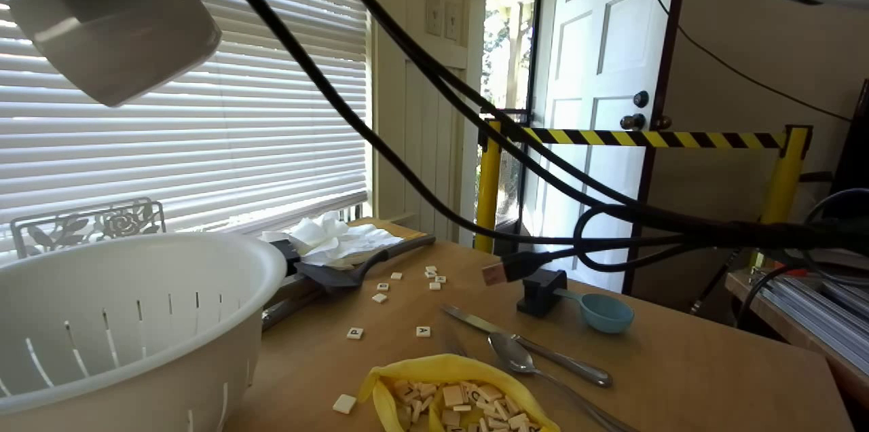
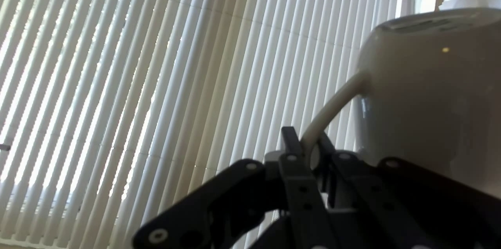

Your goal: Pour the tile letters from the cup into the bowl

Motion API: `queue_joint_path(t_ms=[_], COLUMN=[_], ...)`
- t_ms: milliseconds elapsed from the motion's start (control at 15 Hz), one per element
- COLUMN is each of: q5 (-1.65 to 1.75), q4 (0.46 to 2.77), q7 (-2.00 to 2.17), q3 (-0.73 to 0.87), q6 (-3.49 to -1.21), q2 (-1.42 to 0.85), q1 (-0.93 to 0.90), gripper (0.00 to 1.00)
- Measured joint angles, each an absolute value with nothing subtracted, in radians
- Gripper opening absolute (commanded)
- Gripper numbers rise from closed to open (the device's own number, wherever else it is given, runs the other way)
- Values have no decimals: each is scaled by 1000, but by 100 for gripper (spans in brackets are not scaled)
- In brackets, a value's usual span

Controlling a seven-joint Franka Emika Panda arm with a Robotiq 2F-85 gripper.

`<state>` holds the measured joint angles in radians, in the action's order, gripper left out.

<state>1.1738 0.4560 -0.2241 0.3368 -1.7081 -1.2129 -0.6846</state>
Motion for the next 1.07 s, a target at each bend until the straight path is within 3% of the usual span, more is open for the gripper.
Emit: queue_joint_path(t_ms=[1067], q5=[1282], q4=[462], q7=[-459], q3=[311], q6=[-1819], q2=[-1228], q1=[-611], gripper=[3])
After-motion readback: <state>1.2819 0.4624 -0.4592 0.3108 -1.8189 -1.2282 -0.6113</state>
